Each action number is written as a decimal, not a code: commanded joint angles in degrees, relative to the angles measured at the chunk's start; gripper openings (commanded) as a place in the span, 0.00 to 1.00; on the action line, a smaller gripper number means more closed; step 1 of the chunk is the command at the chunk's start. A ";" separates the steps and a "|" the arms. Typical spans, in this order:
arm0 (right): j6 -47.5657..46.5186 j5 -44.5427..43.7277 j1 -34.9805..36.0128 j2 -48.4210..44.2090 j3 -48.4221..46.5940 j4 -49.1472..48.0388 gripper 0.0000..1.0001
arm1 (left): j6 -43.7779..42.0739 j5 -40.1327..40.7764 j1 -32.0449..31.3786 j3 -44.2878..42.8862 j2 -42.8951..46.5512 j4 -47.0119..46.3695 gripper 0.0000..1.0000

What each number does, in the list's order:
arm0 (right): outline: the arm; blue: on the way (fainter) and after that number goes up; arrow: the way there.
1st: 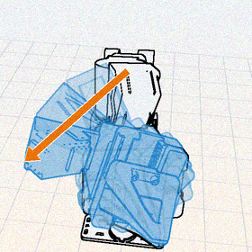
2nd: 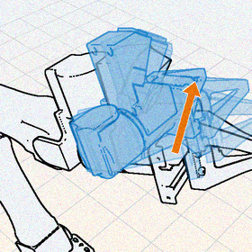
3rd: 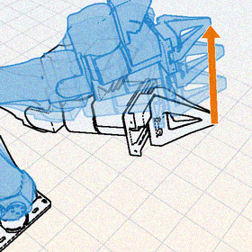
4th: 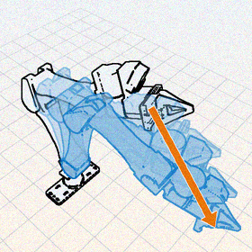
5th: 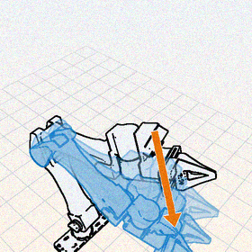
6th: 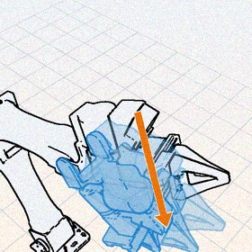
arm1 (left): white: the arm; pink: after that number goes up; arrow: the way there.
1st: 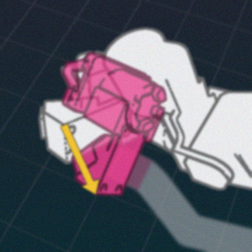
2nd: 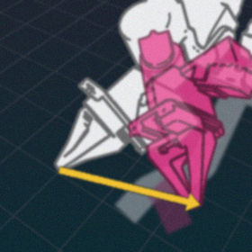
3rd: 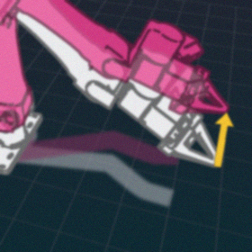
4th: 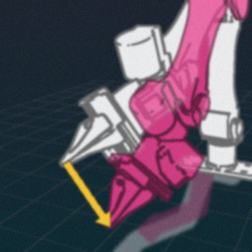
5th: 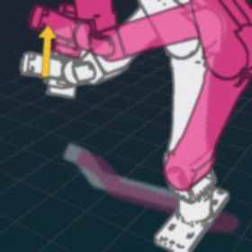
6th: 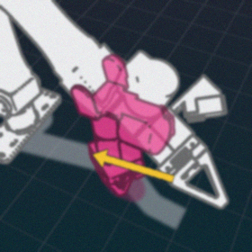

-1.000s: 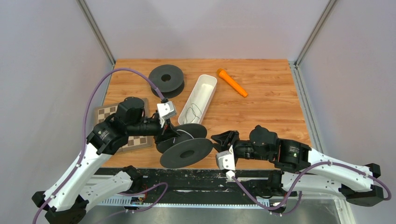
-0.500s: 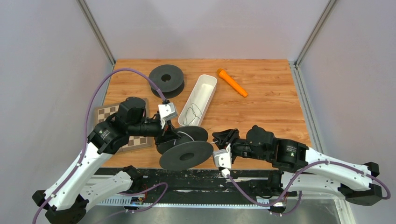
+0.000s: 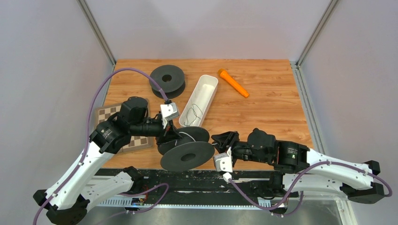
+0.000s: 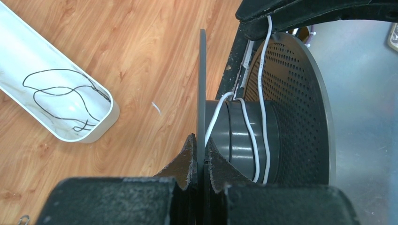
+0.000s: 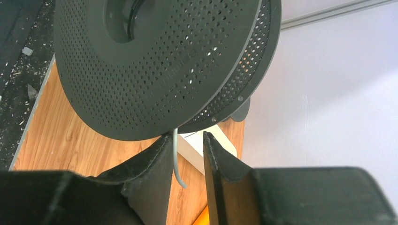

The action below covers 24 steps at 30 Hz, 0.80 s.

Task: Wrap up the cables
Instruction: Wrap the cable around the cable reel.

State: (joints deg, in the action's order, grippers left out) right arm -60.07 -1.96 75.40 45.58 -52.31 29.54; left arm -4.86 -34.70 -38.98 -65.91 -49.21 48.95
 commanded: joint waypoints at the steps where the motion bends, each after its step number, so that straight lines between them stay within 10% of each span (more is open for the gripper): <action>1: 0.85 -1.46 1.65 -1.17 0.11 -4.15 0.29 | -0.12 -2.60 -0.13 -3.35 0.27 -2.26 0.00; 12: 4.97 -2.16 2.93 -3.95 4.29 -9.08 0.00 | 0.63 -2.95 -0.13 -3.22 0.74 -3.34 0.00; 24: 41.00 3.36 -0.50 -9.69 21.10 -50.94 0.00 | 5.24 -8.66 -0.13 3.12 8.38 -19.98 0.00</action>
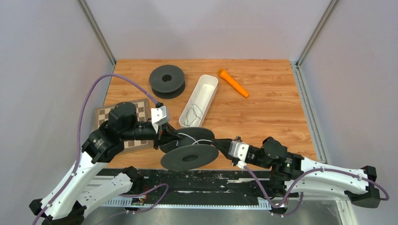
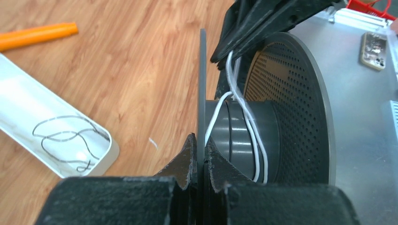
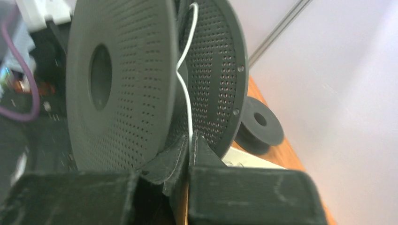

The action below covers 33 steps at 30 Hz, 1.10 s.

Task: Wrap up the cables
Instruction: Wrap the cable around the cable reel.

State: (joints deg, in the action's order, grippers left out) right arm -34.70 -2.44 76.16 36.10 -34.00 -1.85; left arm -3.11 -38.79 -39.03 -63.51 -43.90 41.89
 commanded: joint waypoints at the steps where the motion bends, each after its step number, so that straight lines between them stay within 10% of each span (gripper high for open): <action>1: 18.05 4.40 -1.65 -0.07 3.54 -22.00 0.00 | 4.05 -4.78 -0.09 1.00 3.44 -13.69 0.00; 20: 47.73 6.84 -4.35 11.41 15.12 -66.25 0.00 | 18.68 0.24 -0.09 11.70 11.07 -38.49 0.00; 33: 48.65 4.49 -4.33 14.71 15.42 -66.07 0.00 | 23.98 4.68 -0.09 15.68 11.99 -49.20 0.00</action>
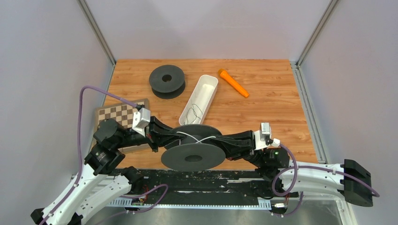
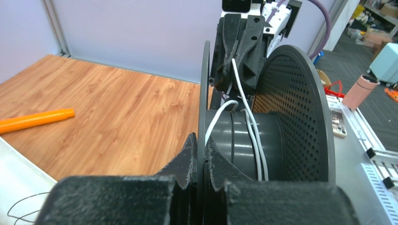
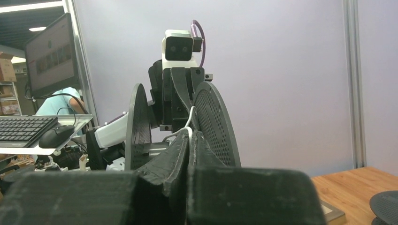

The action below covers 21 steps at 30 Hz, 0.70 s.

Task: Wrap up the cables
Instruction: Wrap the cable around the cable reel.

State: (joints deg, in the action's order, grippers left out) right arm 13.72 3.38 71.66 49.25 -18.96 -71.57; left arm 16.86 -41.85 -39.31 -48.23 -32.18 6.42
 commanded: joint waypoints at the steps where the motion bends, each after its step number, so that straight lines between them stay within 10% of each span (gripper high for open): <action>1: 0.22 -0.75 0.17 2.07 0.04 4.26 0.00 | 4.25 8.01 0.20 0.54 0.23 -14.11 0.00; 21: -0.13 -0.41 0.33 -2.23 -3.34 25.11 0.03 | 4.02 14.47 0.20 1.57 1.27 -14.77 0.00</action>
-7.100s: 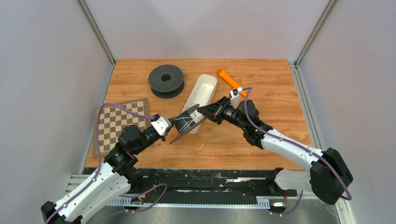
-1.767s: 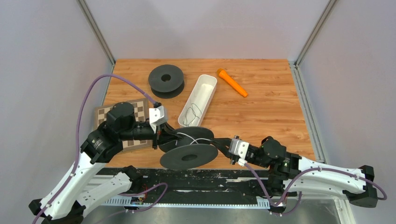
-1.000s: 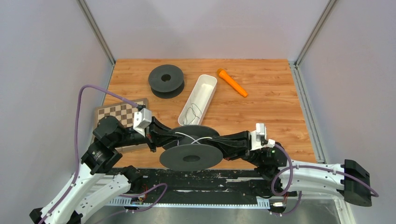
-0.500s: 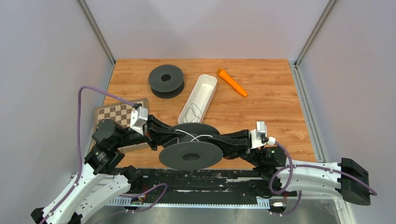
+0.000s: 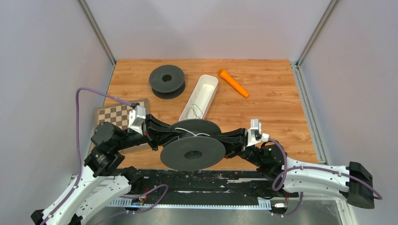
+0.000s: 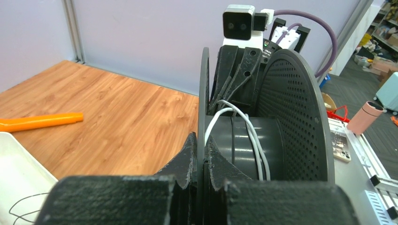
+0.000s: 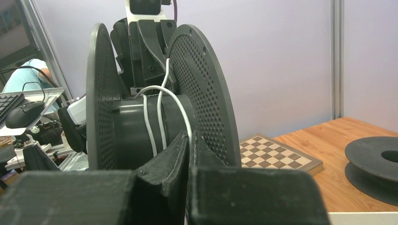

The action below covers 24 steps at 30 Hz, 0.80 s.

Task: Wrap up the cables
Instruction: Wrap the cable around the cable reel.

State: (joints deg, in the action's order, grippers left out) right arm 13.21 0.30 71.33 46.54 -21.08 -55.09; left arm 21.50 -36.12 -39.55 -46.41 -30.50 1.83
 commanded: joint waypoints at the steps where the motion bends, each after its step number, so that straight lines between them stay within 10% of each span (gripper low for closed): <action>1: 1.00 3.49 0.67 0.77 -1.49 8.39 0.03 | -0.55 8.90 0.44 -0.12 -0.37 -10.40 0.00; 24: -0.32 -10.25 0.56 -17.13 1.09 27.19 0.27 | -3.67 9.42 0.46 -1.75 -0.11 -4.74 0.00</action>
State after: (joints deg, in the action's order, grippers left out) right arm 13.76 -8.78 71.22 31.92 -19.77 -32.67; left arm 20.60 -31.81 -39.70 -45.91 -30.44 1.76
